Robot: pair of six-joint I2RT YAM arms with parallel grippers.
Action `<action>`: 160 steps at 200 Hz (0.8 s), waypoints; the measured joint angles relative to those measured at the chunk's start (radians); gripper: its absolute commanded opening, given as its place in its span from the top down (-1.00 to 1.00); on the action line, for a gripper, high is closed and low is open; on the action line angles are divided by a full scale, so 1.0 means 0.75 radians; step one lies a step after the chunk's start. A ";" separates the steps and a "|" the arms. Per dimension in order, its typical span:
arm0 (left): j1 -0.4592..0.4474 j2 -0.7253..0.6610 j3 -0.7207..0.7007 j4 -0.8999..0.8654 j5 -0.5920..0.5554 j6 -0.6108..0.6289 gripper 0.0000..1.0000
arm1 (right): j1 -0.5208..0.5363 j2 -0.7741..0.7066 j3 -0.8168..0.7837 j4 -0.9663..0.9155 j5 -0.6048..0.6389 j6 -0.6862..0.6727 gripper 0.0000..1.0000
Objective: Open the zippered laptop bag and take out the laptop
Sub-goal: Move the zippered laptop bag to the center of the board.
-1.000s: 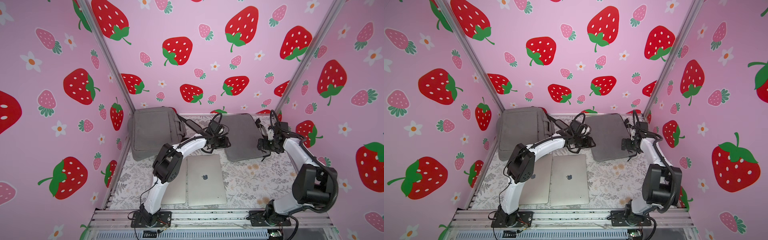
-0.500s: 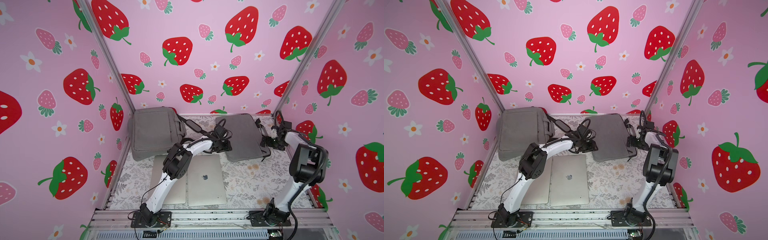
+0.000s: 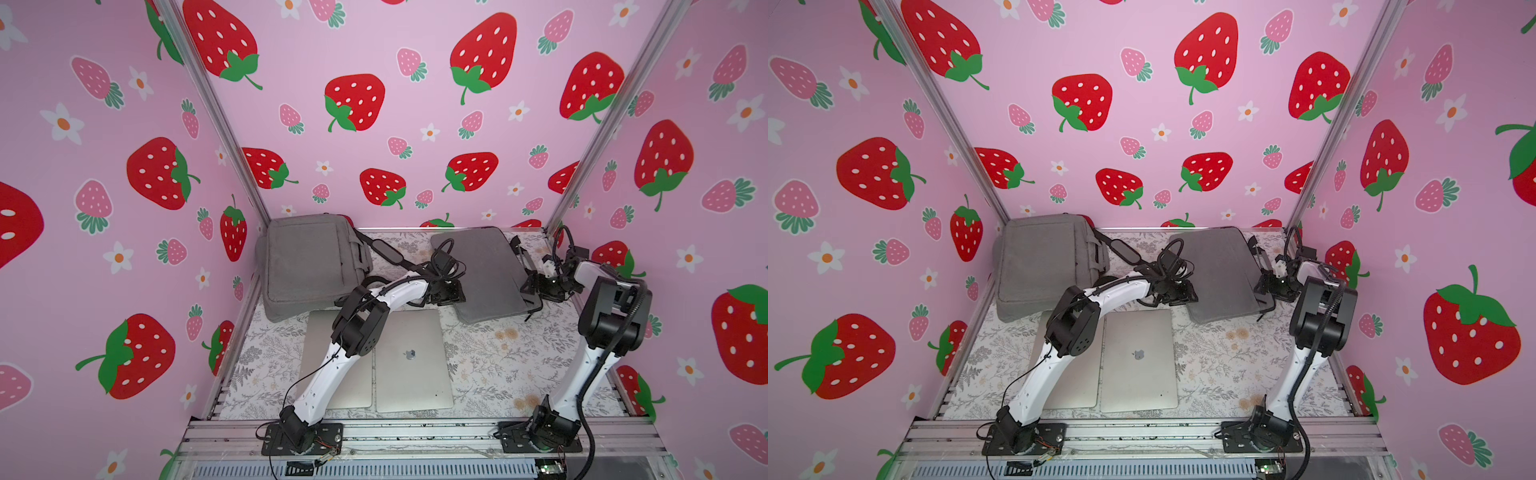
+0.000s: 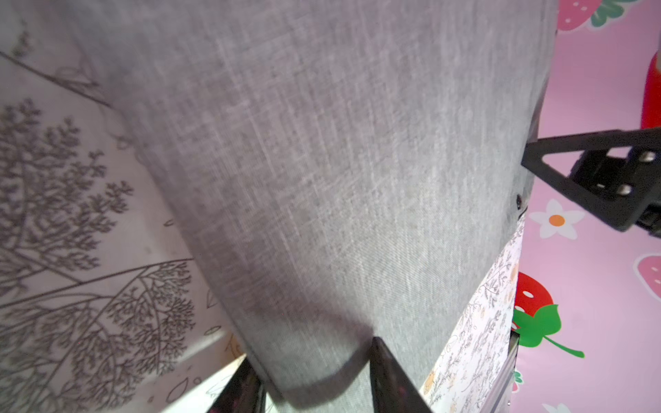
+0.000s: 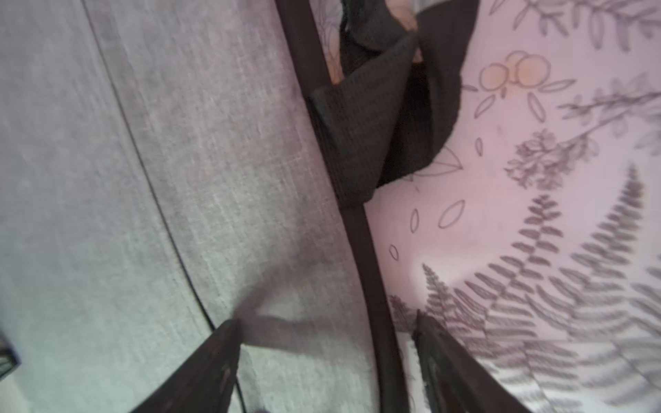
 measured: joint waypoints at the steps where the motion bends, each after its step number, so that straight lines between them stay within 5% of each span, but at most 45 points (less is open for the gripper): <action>1: 0.000 0.001 0.002 -0.001 0.000 -0.001 0.29 | -0.001 0.002 0.002 0.000 -0.006 0.005 -0.35; 32: 0.008 0.030 0.056 -0.036 0.021 0.005 0.66 | -0.015 0.022 0.014 -0.010 -0.080 -0.021 -0.05; 67: 0.030 0.047 0.134 -0.109 0.028 0.034 0.99 | -0.034 0.024 0.012 -0.024 -0.112 -0.028 0.52; 96: 0.050 0.051 0.169 -0.162 0.029 0.064 1.00 | -0.037 0.009 0.001 -0.047 -0.159 -0.021 0.74; 160: 0.133 0.051 0.249 -0.348 0.057 0.176 1.00 | -0.001 -0.189 -0.168 -0.047 -0.298 0.080 0.87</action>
